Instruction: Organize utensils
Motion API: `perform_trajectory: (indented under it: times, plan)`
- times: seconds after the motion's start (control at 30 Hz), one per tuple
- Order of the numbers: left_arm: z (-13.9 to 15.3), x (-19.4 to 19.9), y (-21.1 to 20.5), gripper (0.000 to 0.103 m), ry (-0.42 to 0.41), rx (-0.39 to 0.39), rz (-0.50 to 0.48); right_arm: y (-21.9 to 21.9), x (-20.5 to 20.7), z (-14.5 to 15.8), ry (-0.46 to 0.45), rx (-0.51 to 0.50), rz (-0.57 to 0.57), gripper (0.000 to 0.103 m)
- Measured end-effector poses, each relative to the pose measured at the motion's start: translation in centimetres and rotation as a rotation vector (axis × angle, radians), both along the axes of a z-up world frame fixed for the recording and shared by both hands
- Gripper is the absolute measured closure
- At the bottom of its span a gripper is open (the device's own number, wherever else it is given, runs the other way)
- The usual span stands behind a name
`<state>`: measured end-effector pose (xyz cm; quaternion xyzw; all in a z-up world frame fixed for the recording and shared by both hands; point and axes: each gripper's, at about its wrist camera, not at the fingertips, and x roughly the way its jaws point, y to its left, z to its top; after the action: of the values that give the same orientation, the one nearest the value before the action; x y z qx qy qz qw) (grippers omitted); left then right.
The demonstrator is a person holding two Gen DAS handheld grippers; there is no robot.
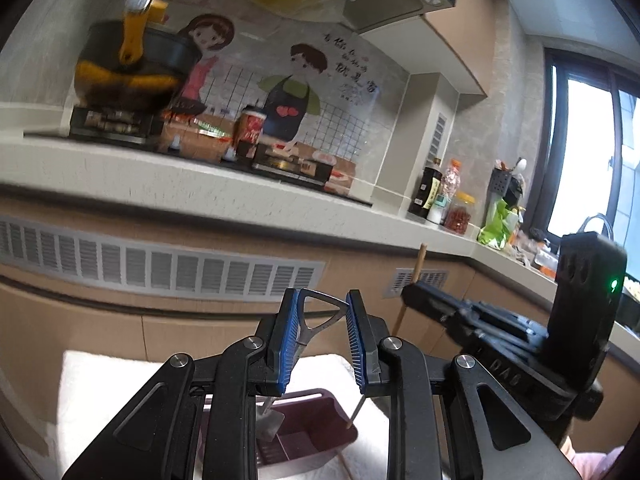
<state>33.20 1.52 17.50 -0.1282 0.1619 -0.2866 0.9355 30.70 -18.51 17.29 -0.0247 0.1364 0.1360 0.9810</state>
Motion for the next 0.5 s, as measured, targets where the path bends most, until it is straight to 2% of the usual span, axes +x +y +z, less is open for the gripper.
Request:
perform_trajectory:
  times: [0.1,0.13,0.17,0.2,0.23,0.27,0.4,0.47,0.5]
  plan:
    - [-2.8,2.0,-0.2,0.075,0.062,-0.011,0.006,0.5,2.0,-2.6,0.06,-0.02,-0.003,0.098]
    - [-3.5,2.4,-0.2,0.067,0.085,-0.01,0.012,0.6,2.5,-3.6,0.089,-0.024,0.001,0.096]
    - [-4.6,3.0,-0.2,0.052,0.114,-0.006,0.02,0.5,3.0,-4.5,0.12,-0.023,0.007,0.09]
    - [-5.2,3.2,-0.2,0.043,0.131,0.001,0.03,0.5,3.5,-5.3,0.151,-0.029,0.013,0.084]
    - [-6.0,3.4,0.0,0.036,0.149,0.011,0.051,0.3,3.7,-6.0,0.171,-0.032,0.014,0.068]
    - [-6.7,3.2,0.1,0.036,0.158,0.021,0.061,0.1,3.8,-6.8,0.195,-0.033,0.007,0.054]
    - [-8.5,2.0,1.3,0.034,0.196,0.07,0.129,-1.0,2.4,-8.5,0.203,-0.051,-0.025,0.042]
    - [-9.8,1.1,1.9,0.029,0.224,0.096,0.163,-1.6,1.5,-9.3,0.22,-0.055,-0.038,0.025]
    - [-10.5,0.6,2.2,0.028,0.243,0.11,0.178,-2.0,0.9,-9.8,0.231,-0.054,-0.048,0.023]
